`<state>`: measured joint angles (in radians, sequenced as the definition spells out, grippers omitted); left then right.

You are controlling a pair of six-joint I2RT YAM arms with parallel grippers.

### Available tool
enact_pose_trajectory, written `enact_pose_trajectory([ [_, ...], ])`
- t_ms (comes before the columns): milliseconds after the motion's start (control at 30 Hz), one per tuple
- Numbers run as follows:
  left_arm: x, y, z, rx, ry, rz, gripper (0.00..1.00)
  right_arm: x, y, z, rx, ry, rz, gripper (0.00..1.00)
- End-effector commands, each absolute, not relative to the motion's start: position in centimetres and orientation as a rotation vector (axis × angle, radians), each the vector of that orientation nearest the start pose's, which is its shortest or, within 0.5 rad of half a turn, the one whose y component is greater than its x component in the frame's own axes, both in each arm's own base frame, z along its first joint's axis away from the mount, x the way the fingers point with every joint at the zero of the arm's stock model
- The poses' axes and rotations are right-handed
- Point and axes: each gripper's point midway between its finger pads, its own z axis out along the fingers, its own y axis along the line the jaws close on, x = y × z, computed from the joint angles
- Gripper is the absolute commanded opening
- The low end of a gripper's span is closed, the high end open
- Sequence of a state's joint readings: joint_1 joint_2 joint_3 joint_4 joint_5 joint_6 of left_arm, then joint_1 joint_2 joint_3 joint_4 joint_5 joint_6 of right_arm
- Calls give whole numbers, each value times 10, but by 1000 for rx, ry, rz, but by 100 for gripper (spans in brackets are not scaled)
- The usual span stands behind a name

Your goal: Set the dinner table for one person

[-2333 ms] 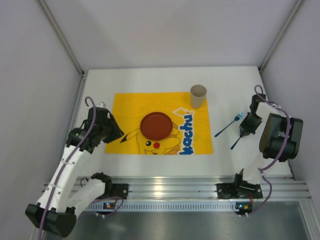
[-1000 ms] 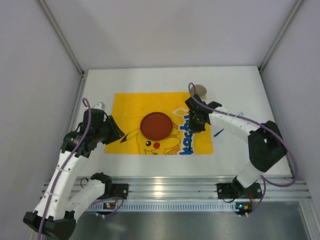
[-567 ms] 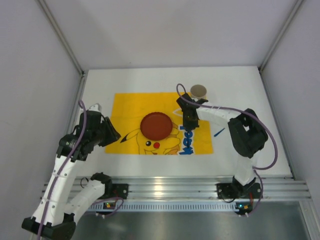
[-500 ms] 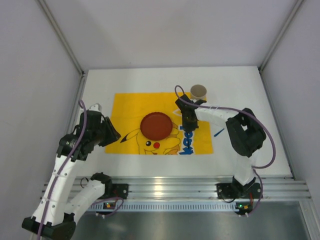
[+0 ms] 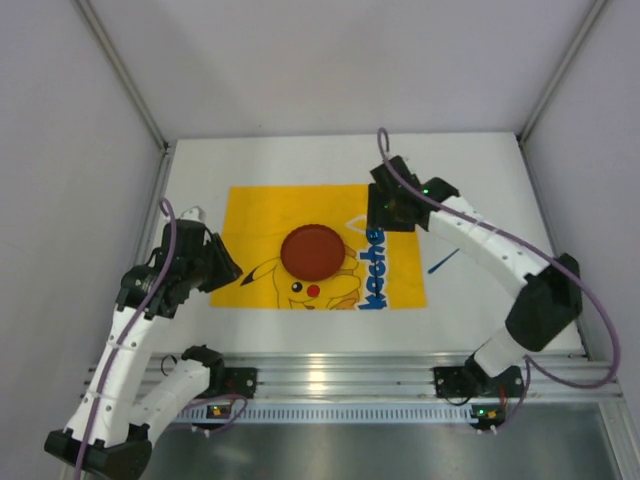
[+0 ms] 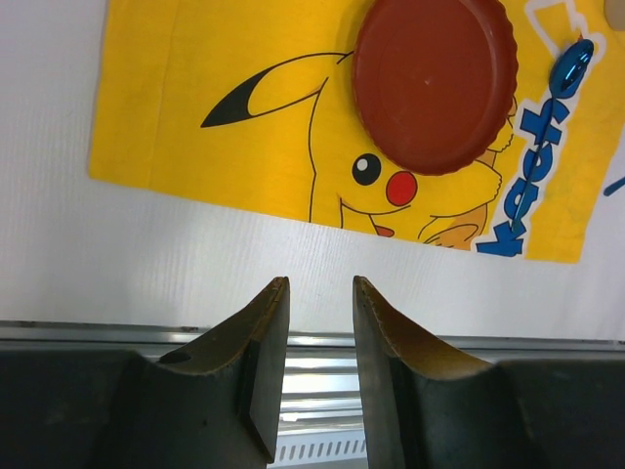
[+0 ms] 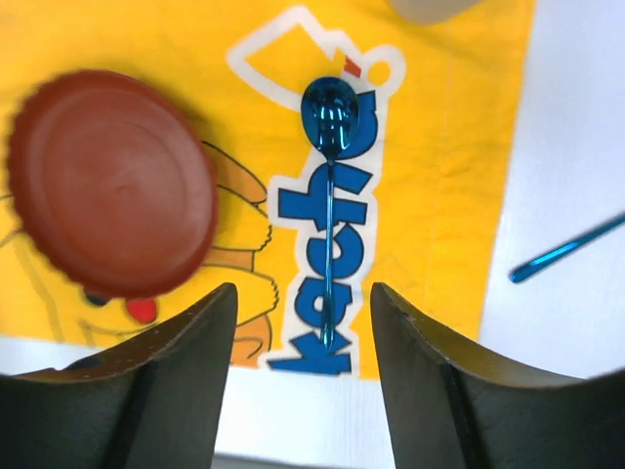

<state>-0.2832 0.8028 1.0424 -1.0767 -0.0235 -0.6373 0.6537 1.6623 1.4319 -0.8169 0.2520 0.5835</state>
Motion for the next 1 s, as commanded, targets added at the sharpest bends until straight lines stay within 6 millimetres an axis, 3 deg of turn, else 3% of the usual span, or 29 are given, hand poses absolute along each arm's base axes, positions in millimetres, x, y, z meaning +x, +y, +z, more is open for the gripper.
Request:
enact_pose_trajectory([
  [0, 191, -77, 212, -443, 2387, -398, 38, 314, 158, 203, 172, 2474, 118, 58],
  [33, 191, -77, 210, -448, 2391, -400, 38, 303, 136, 194, 226, 2490, 107, 59],
  [167, 191, -80, 205, -456, 2389, -419, 38, 298, 46, 145, 541, 2553, 69, 57],
  [233, 191, -81, 204, -463, 2387, -429, 38, 298, 28, 120, 632, 2587, 58, 56],
  [333, 194, -83, 204, -465, 2378, -441, 38, 310, 11, 93, 736, 2622, 53, 53],
  [533, 199, -82, 214, -450, 2372, -424, 38, 339, 7, 52, 780, 2693, -7, 48],
  [600, 200, -75, 218, -462, 2364, -381, 38, 342, -10, 38, 838, 2702, -51, 47],
  [767, 191, -70, 220, -499, 2353, -368, 38, 351, -34, 20, 894, 2707, -108, 44],
  [967, 180, -60, 215, -543, 2363, -324, 38, 368, -42, 7, 904, 2717, -87, 43],
])
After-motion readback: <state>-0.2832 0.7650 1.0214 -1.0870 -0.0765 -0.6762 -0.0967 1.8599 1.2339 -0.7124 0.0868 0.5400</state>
